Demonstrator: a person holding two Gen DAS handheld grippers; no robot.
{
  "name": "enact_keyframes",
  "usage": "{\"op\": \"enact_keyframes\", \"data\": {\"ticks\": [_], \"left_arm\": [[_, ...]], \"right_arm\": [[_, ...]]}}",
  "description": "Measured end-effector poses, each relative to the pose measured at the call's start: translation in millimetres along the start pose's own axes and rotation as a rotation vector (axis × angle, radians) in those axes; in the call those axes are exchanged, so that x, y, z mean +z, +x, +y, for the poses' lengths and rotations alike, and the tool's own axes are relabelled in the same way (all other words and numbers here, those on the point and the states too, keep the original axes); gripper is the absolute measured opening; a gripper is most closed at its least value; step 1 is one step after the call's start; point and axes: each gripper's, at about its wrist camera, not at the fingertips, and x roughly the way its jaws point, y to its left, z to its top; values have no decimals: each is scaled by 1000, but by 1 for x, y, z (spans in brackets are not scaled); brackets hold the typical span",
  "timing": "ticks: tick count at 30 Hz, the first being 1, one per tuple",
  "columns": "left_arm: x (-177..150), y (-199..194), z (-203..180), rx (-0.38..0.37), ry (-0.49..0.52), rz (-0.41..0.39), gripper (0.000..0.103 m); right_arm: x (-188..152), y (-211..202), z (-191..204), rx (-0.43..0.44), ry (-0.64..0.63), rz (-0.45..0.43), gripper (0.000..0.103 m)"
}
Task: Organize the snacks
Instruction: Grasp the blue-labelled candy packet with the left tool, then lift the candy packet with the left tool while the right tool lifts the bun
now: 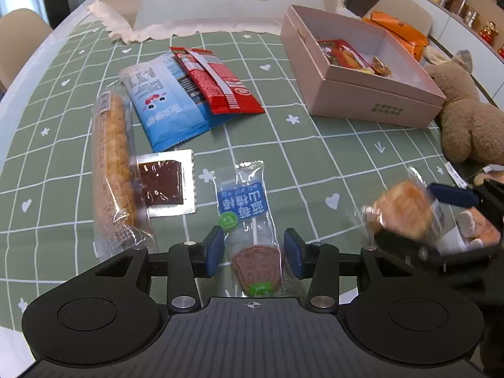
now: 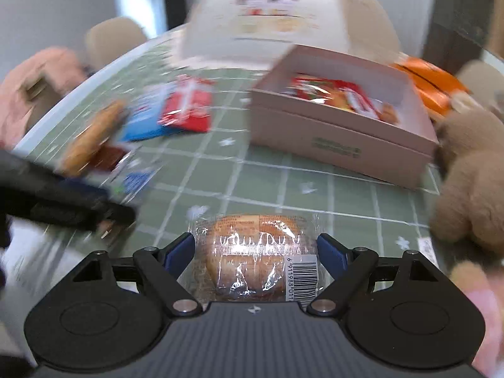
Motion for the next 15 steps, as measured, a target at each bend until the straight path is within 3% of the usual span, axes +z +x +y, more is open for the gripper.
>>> {"op": "enact_keyframes", "data": {"ticks": [7,11,15], "left_arm": [[-3,-6,1,-40,2,-8,47],[-8,-12,-6,-34,49,-5,47],[-10,-8,-9,-10,66,0,47]], "right_arm": [[-21,-26,3,-91,-91,-41,85],[-25,-49,-14,-55,-3,-97,85],[-22,-56,-32,6,136,-72,85]]}}
